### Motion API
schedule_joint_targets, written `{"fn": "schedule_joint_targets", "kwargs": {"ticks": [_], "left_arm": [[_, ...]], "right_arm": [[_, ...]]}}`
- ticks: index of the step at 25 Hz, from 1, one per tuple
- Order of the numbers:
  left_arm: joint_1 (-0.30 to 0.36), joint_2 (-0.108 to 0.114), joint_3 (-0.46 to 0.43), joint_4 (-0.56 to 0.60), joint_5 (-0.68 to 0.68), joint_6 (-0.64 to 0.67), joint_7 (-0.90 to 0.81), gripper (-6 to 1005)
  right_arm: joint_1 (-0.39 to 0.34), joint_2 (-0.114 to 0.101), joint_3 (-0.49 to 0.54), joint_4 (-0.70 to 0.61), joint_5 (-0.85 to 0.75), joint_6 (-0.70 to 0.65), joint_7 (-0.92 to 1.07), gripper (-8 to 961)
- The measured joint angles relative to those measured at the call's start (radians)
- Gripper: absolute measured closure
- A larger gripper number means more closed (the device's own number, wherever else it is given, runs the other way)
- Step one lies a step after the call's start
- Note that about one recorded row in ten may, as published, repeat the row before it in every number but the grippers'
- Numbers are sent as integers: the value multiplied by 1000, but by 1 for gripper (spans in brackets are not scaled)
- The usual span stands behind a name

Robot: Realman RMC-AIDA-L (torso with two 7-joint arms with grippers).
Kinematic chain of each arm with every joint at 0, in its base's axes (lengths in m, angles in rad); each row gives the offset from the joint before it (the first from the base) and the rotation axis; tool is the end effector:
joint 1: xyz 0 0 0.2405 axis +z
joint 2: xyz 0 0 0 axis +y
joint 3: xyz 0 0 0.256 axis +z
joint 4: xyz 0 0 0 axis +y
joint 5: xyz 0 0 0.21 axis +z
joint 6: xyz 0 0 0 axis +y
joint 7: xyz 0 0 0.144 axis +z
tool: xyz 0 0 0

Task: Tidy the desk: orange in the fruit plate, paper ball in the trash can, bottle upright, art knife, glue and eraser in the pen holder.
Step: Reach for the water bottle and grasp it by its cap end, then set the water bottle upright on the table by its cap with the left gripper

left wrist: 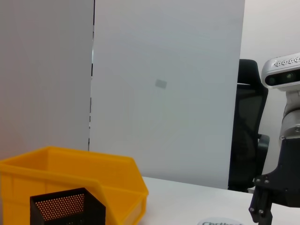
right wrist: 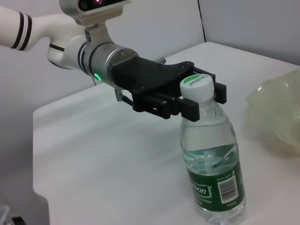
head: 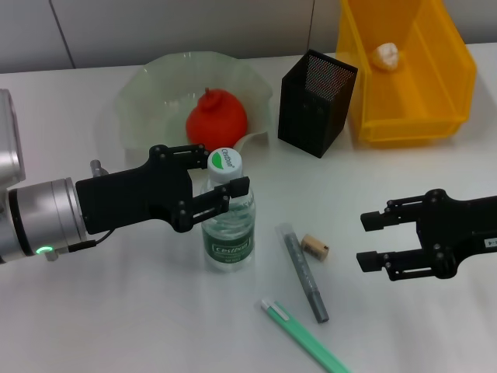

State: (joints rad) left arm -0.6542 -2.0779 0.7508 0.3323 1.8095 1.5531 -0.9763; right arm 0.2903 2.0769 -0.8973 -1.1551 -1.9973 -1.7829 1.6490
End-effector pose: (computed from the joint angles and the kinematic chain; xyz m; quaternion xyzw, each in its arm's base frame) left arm -0.2207 0.3301 -0.0465 -0.9352 -0.0865 -0.3270 0.1049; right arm 0.2599 0.2760 0.0446 -0.9634 0.2056 0.1546 0.0757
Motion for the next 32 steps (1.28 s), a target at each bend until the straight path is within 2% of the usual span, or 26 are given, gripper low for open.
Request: {"fn": "schedule_joint_targets", "kwargs": {"ticks": [9, 16, 24, 32], "left_arm": [[5, 3, 0, -1, -35, -1, 13, 551], [8, 6, -4, 14, -35, 3, -8, 554], [38, 10, 2, 129, -36, 28, -107, 550], [83, 16, -24, 201, -39, 30, -127, 532]], "right_arm": [[4, 0, 0, 12, 0, 2, -4, 315], [11, 0, 0, 21, 0, 2, -4, 315], [20, 0, 0, 24, 0, 2, -3, 315], [29, 0, 0, 34, 0, 2, -7, 315]]}}
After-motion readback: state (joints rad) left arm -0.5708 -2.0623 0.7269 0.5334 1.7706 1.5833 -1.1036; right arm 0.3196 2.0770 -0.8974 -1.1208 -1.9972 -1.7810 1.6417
